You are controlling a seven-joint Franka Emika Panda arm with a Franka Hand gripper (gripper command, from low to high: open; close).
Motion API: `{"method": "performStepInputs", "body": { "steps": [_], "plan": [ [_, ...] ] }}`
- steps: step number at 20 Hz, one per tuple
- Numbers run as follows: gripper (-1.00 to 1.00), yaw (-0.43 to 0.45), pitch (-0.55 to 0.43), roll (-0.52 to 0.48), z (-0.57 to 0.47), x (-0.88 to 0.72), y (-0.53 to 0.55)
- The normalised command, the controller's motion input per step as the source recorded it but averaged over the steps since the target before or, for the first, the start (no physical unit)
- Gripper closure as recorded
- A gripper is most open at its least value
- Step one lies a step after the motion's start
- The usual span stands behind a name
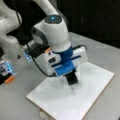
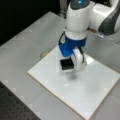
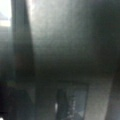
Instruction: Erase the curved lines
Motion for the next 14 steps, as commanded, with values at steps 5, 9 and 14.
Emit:
{"method": "performStepInputs", "body": {
  "steps": [5, 9, 14],
  "plan": [
    [1.0, 0.421, 0.267, -0.154, 0.25, 0.15, -0.27],
    [1.0, 0.564, 0.262, -0.072, 0.39, 0.05, -0.49],
    [1.0, 0.503, 0.189, 0.064, 0.19, 0.05, -0.41]
  ]
}}
